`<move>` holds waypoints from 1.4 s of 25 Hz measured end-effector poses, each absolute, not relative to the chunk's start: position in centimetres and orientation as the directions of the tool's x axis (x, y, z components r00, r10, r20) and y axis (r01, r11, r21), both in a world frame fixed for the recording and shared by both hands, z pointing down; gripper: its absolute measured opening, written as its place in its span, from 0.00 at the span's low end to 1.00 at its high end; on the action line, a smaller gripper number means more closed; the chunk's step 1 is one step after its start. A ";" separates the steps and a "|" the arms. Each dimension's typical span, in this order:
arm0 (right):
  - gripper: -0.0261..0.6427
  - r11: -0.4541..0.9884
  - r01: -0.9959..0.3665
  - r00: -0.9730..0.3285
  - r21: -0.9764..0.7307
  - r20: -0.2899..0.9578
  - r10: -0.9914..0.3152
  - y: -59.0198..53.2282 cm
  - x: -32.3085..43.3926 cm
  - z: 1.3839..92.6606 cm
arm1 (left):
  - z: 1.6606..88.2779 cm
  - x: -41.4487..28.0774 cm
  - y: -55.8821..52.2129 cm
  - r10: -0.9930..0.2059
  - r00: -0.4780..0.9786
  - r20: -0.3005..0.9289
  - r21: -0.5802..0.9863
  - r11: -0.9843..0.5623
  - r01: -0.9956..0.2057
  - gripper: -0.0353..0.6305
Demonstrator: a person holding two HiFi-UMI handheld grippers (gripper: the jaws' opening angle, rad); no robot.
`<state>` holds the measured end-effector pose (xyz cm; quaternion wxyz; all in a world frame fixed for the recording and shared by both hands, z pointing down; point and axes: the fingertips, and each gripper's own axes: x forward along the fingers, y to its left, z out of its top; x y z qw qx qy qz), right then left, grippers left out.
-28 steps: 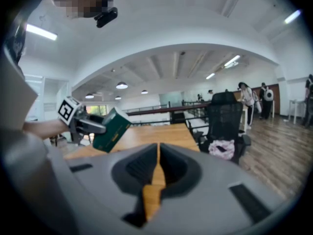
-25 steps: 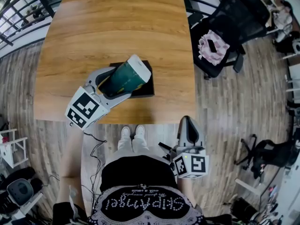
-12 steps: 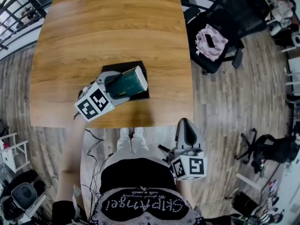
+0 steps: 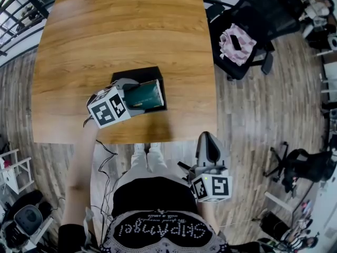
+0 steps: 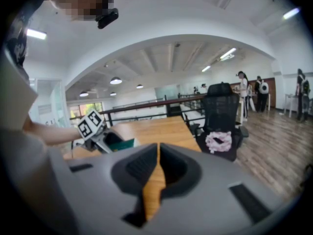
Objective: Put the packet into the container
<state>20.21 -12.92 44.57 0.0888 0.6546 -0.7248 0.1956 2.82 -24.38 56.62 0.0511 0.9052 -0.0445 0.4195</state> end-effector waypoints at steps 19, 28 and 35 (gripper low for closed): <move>0.09 0.067 -0.983 -0.130 -0.172 0.391 -0.911 -13.3 19.4 44.6 | 60.1 3.2 -24.5 0.044 0.620 0.784 0.139 -0.985 -0.106 0.62; 0.09 0.085 -0.981 -0.149 -0.177 0.390 -0.909 -13.9 18.4 44.5 | 60.2 3.3 -24.7 0.042 0.623 0.781 0.136 -0.985 -0.104 0.62; 0.10 0.087 -0.981 -0.149 -0.173 0.387 -0.910 -13.3 18.5 44.2 | 58.5 3.4 -24.6 0.011 0.648 0.761 0.132 -0.982 -0.138 0.62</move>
